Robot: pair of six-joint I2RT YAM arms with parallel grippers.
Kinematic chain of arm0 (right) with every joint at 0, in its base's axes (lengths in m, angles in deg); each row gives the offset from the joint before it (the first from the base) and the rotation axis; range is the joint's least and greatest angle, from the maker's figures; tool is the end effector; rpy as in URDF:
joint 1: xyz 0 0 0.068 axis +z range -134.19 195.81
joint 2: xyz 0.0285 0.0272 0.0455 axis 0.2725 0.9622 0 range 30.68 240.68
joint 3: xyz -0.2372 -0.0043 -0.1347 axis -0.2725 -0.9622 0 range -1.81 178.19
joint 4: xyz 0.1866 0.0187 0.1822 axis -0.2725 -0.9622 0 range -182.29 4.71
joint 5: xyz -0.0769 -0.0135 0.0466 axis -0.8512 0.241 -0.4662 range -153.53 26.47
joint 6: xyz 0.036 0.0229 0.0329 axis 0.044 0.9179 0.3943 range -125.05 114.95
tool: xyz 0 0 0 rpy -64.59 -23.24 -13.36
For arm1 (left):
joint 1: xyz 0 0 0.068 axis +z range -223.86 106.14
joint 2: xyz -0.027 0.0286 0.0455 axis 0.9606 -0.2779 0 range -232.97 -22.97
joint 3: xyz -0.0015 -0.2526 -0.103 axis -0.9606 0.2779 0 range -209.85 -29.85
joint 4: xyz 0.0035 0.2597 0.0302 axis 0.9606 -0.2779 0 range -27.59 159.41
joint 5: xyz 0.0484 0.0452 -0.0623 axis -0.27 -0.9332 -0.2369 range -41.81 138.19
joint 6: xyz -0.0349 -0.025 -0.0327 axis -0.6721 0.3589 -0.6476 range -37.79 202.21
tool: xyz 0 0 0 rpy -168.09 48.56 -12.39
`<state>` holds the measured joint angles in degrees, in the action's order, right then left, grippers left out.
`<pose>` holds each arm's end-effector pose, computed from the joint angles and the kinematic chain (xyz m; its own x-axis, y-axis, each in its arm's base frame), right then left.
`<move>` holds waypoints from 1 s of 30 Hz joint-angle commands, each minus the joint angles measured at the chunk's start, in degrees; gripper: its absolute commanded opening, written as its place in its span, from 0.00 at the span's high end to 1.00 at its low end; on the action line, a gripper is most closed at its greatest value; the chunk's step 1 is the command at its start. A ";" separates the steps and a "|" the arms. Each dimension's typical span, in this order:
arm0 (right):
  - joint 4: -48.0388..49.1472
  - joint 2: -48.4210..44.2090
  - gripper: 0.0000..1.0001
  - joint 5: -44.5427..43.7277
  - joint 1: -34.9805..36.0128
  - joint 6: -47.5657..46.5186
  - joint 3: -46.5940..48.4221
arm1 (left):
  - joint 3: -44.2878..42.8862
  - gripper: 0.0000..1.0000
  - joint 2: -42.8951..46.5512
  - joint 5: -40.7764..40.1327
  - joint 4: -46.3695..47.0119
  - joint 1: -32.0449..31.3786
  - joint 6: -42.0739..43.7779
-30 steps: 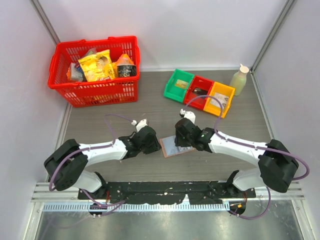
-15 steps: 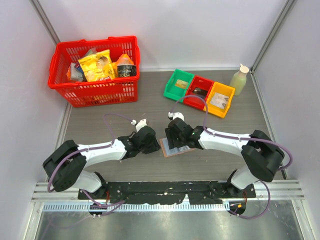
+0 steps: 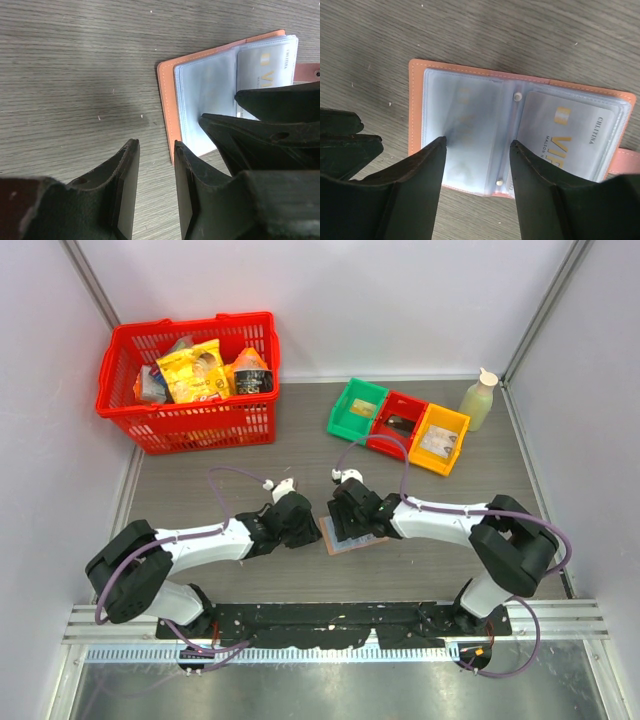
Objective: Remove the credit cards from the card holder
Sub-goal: Remove the credit card from the card holder.
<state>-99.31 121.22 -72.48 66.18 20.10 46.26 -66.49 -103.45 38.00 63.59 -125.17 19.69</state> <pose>0.1981 0.2306 0.1653 -0.7815 -0.2852 -0.5549 -0.4129 0.9032 0.1174 0.1707 -0.2031 0.1642 -0.8378 -0.3506 -0.4184 -0.1013 0.8530 -0.5120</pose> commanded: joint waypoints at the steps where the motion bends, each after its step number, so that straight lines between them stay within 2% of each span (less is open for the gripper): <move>1: 0.05 1.74 0.45 -0.19 -0.62 1.13 -2.19 | -2.38 0.62 -0.28 0.79 2.04 -0.28 0.91; 10: 4.43 0.60 0.64 6.74 -2.90 3.41 -6.15 | -3.35 0.61 -2.30 2.90 5.12 -0.19 0.74; 18: 11.12 -3.00 0.67 17.91 -8.44 5.88 -10.54 | -5.28 0.63 -6.16 3.34 8.37 0.07 0.73; 30: 12.88 -3.79 0.67 19.24 -9.06 6.67 -11.25 | -6.25 0.64 -13.29 6.76 14.96 4.02 -0.84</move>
<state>-85.22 117.53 -55.83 56.50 25.69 36.38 -71.85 -115.06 43.27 74.36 -122.90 19.43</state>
